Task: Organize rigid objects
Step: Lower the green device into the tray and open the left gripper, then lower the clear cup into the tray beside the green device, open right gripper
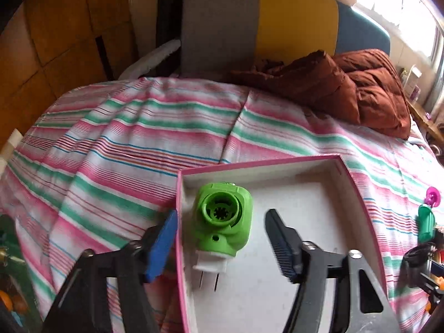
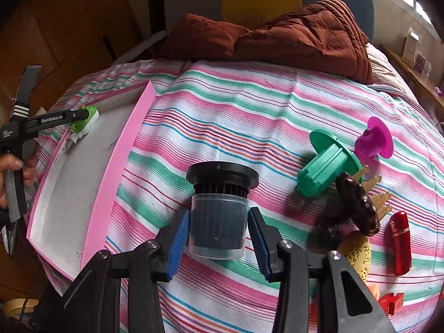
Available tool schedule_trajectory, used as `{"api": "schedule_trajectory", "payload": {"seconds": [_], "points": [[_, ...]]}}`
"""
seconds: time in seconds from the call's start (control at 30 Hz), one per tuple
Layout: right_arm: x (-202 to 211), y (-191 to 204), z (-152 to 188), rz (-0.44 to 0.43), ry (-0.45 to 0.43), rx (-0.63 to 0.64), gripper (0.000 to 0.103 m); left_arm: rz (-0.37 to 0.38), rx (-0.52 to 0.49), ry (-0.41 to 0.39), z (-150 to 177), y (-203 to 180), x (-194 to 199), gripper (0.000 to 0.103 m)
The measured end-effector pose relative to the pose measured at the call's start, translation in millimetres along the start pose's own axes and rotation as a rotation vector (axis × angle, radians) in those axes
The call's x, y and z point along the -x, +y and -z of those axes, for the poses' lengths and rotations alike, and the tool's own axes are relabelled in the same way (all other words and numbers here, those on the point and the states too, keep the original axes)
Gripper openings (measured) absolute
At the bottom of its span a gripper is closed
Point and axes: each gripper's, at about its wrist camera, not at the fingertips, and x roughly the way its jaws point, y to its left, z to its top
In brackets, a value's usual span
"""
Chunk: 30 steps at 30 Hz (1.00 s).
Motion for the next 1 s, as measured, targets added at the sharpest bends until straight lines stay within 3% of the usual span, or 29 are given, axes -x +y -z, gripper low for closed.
{"api": "schedule_trajectory", "payload": {"seconds": [0.17,0.53,1.0], "points": [[-0.4,1.5,0.3,0.011,-0.005,0.006,0.043,0.007,0.014,-0.066,27.0,2.6,47.7,0.078],[-1.7,5.6,0.7,0.037,-0.017,0.003,0.044,-0.003,0.008,-0.025,108.8,-18.4,104.9,0.078],[-14.8,13.1,8.3,0.09,-0.004,0.033,0.043,-0.017,-0.041,-0.027,140.3,-29.1,125.7,0.078]]}}
